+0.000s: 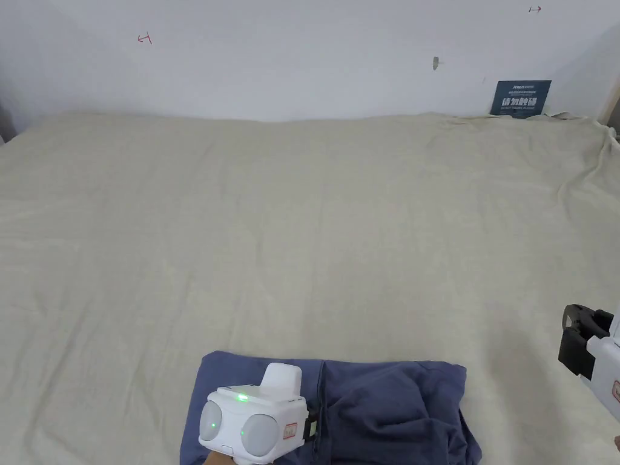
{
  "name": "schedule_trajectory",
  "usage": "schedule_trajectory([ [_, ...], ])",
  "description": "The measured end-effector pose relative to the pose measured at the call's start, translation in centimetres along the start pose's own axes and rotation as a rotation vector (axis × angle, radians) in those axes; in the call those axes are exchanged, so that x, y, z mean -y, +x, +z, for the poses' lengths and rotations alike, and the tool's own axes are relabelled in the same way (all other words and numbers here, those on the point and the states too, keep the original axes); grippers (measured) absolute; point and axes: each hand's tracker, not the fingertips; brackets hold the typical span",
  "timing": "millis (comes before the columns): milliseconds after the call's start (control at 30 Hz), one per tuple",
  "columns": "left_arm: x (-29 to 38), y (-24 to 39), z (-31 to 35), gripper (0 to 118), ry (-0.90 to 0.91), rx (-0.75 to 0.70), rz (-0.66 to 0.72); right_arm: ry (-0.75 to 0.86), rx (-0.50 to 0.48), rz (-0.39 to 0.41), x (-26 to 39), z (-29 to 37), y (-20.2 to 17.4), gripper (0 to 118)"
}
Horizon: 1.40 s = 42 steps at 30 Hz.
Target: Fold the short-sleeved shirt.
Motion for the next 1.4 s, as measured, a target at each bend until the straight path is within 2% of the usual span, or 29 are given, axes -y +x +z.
schedule_trajectory([
  [300,0.4,1.1,-0.3,0,0.008,-0.035,-0.060,-0.004,0.015,-0.009,0.2,0.2,0.7,1],
  [567,-1.6,-0.9,3.8,0,0.070,0.044,0.016,0.002,0.010,-0.005,-0.2,0.3,0.5,1],
  [767,-3.4,-6.3,8.2,0,0.086,0.044,0.049,0.017,-0.002,0.001,-0.7,0.4,0.2,1],
  [933,-3.6,-12.8,10.6,0,0.076,0.066,0.190,0.019,-0.007,-0.001,-0.8,0.3,-0.2,1],
  [1033,-3.2,-15.9,11.3,0,0.063,0.067,0.229,0.018,-0.012,0.001,-0.9,0.2,-0.5,1],
  [1133,-2.7,-18.8,10.6,1,-0.006,0.144,0.329,0.014,-0.015,0.009,-0.9,0.0,-0.8,1],
  [1233,-2.1,-20.3,9.3,11,-0.056,0.224,0.387,0.011,-0.021,0.013,-0.9,-0.1,-1.0,1],
  [1267,-1.9,-20.6,8.8,20,-0.065,0.244,0.395,0.009,-0.022,0.013,-0.9,-0.1,-1.1,1],
  [1300,-1.8,-20.9,8.1,38,-0.097,0.275,0.404,0.008,-0.023,0.015,-0.8,-0.1,-1.2,1],
  [1333,-1.6,-20.6,7.6,38,-0.122,0.288,0.418,0.005,-0.025,0.016,-0.8,-0.2,-1.3,1],
  [1367,-1.5,-20.6,7.0,43,-0.142,0.291,0.421,0.003,-0.026,0.018,-0.8,-0.2,-1.3,1],
  [1400,-1.4,-20.6,6.4,56,-0.149,0.291,0.418,0.001,-0.026,0.019,-0.7,-0.2,-1.3,1],
])
